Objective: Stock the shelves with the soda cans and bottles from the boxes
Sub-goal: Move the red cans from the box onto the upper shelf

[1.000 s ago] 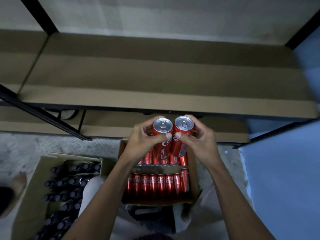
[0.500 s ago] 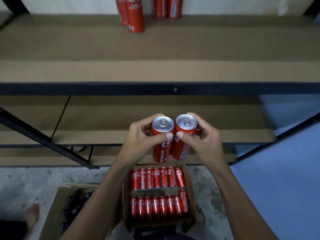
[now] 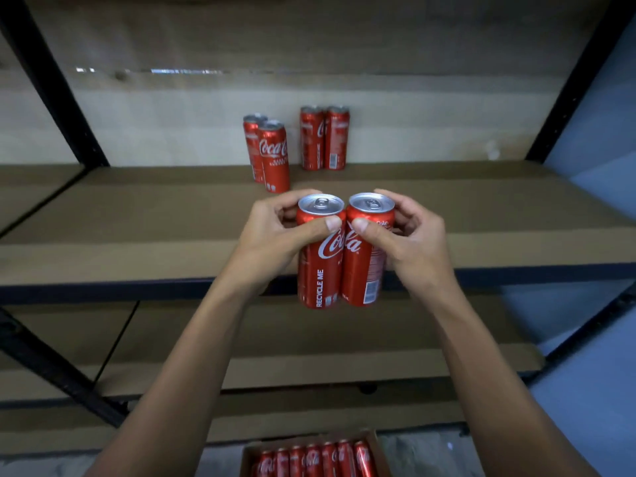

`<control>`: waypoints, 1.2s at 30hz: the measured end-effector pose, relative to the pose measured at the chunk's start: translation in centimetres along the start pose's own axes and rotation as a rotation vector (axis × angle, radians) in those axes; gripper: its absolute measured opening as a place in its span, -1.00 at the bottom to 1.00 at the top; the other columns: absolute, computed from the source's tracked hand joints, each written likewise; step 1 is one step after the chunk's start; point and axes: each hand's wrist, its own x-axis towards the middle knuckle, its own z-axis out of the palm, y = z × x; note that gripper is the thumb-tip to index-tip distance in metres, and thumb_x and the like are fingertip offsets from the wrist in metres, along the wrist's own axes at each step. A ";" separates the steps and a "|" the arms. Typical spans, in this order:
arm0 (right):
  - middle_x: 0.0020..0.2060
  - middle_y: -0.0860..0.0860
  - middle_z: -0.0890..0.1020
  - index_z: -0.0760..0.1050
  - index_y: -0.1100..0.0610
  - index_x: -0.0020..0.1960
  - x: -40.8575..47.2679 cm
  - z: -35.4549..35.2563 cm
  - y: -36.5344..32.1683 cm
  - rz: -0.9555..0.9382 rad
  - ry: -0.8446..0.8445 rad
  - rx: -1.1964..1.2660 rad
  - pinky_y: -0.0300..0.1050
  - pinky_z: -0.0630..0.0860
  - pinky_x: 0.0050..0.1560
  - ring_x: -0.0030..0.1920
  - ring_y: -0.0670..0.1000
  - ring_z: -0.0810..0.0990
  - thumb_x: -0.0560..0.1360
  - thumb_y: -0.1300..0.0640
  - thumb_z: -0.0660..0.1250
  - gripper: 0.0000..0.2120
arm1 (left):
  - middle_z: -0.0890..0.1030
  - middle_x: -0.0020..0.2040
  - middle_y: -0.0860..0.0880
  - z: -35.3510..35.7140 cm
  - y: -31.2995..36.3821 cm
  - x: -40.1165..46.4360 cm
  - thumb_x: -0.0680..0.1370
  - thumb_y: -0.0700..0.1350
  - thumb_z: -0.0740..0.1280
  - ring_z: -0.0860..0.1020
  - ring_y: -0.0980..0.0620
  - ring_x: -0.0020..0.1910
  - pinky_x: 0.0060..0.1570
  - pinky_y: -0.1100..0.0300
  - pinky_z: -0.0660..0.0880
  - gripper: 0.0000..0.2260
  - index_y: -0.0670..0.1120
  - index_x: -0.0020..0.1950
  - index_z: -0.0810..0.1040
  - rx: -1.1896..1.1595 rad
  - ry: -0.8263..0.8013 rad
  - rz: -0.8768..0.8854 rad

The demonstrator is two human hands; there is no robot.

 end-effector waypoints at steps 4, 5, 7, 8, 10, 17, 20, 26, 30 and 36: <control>0.00 0.02 0.71 0.55 0.15 0.21 4.0 0.8 0.0 -0.023 0.010 0.002 -0.18 0.61 -0.04 0.00 -0.04 0.70 0.35 0.21 0.57 -0.55 | 0.71 -0.03 -0.05 -0.9 -0.3 3.6 0.43 -0.22 0.50 0.66 0.06 -0.02 -0.04 0.23 0.56 -0.78 -0.14 0.06 0.65 0.052 0.020 0.041; -0.02 0.01 0.71 0.56 0.14 0.18 4.8 1.0 0.3 -0.024 0.005 0.005 -0.21 0.60 -0.07 -0.03 -0.05 0.70 0.36 0.25 0.55 -0.59 | 0.71 -0.02 -0.05 -1.0 -0.7 4.4 0.43 -0.22 0.50 0.66 0.06 -0.02 -0.05 0.24 0.55 -0.77 -0.15 0.07 0.65 0.060 0.032 0.040; -0.02 0.01 0.71 0.56 0.14 0.18 6.3 1.4 1.2 -0.018 0.005 0.005 -0.23 0.59 -0.09 -0.04 -0.06 0.70 0.36 0.28 0.55 -0.59 | 0.71 -0.01 -0.04 -1.3 -1.9 5.7 0.43 -0.21 0.51 0.66 0.06 0.00 -0.05 0.25 0.54 -0.75 -0.14 0.10 0.65 0.065 0.061 0.029; 0.00 0.02 0.71 0.55 0.17 0.21 6.9 1.6 1.6 -0.010 0.002 0.002 -0.23 0.59 -0.08 -0.03 -0.05 0.70 0.36 0.27 0.55 -0.56 | 0.71 0.00 -0.03 -1.4 -2.4 6.2 0.43 -0.20 0.51 0.67 0.05 0.01 -0.04 0.24 0.55 -0.74 -0.13 0.11 0.64 0.061 0.075 0.018; 0.03 0.05 0.70 0.53 0.21 0.26 8.0 1.8 2.1 0.000 -0.020 -0.001 -0.23 0.59 -0.08 -0.01 -0.03 0.70 0.38 0.27 0.54 -0.53 | 0.71 0.01 -0.03 -1.7 -3.4 7.0 0.44 -0.16 0.51 0.67 0.02 0.03 0.00 0.18 0.57 -0.72 -0.11 0.13 0.64 0.051 0.100 -0.004; 0.05 -0.07 0.68 0.49 0.12 0.30 8.7 2.0 3.3 -0.005 -0.045 0.004 -0.25 0.58 -0.01 0.05 -0.11 0.68 0.41 0.25 0.51 -0.51 | 0.69 0.04 0.05 -2.3 -4.6 7.9 0.39 -0.06 0.52 0.65 0.10 0.06 0.04 0.20 0.56 -0.64 0.00 0.17 0.60 0.088 0.127 -0.022; 0.07 -0.22 0.62 0.39 -0.03 0.36 7.9 1.0 4.4 0.015 -0.064 -0.063 -0.34 0.57 0.00 0.06 -0.28 0.62 0.40 0.22 0.53 -0.39 | 0.65 0.16 0.03 -2.7 -5.9 7.4 0.34 -0.04 0.56 0.62 0.10 0.14 0.14 0.17 0.55 -0.43 -0.04 0.32 0.51 0.140 0.101 -0.079; 0.15 -0.11 0.63 0.39 -0.01 0.38 6.6 -0.8 8.3 0.175 -0.184 -0.276 -0.25 0.57 0.09 0.09 -0.19 0.63 0.38 0.18 0.56 -0.36 | 0.65 0.13 0.07 -2.8 -8.6 5.3 0.29 -0.02 0.62 0.62 0.19 0.03 0.16 0.16 0.56 -0.41 -0.05 0.28 0.55 0.439 0.125 -0.226; 0.06 -0.13 0.64 0.45 0.01 0.33 7.4 -0.5 8.6 0.177 -0.149 -0.301 -0.40 0.52 -0.11 0.04 -0.18 0.63 0.37 0.22 0.56 -0.41 | 0.68 0.00 0.06 -2.4 -9.6 6.3 0.24 0.01 0.65 0.64 0.14 -0.07 0.04 0.16 0.59 -0.47 0.01 0.13 0.53 0.484 0.242 -0.233; -0.02 -0.14 0.60 0.43 0.03 0.31 11.2 1.4 10.0 0.184 -0.087 -0.300 -0.47 0.45 -0.15 -0.02 -0.21 0.59 0.39 0.27 0.54 -0.44 | 0.56 -0.22 0.02 -2.2 -12.6 10.3 0.25 -0.01 0.64 0.55 0.00 -0.26 -0.16 0.03 0.56 -0.53 -0.06 -0.12 0.37 0.480 0.412 -0.245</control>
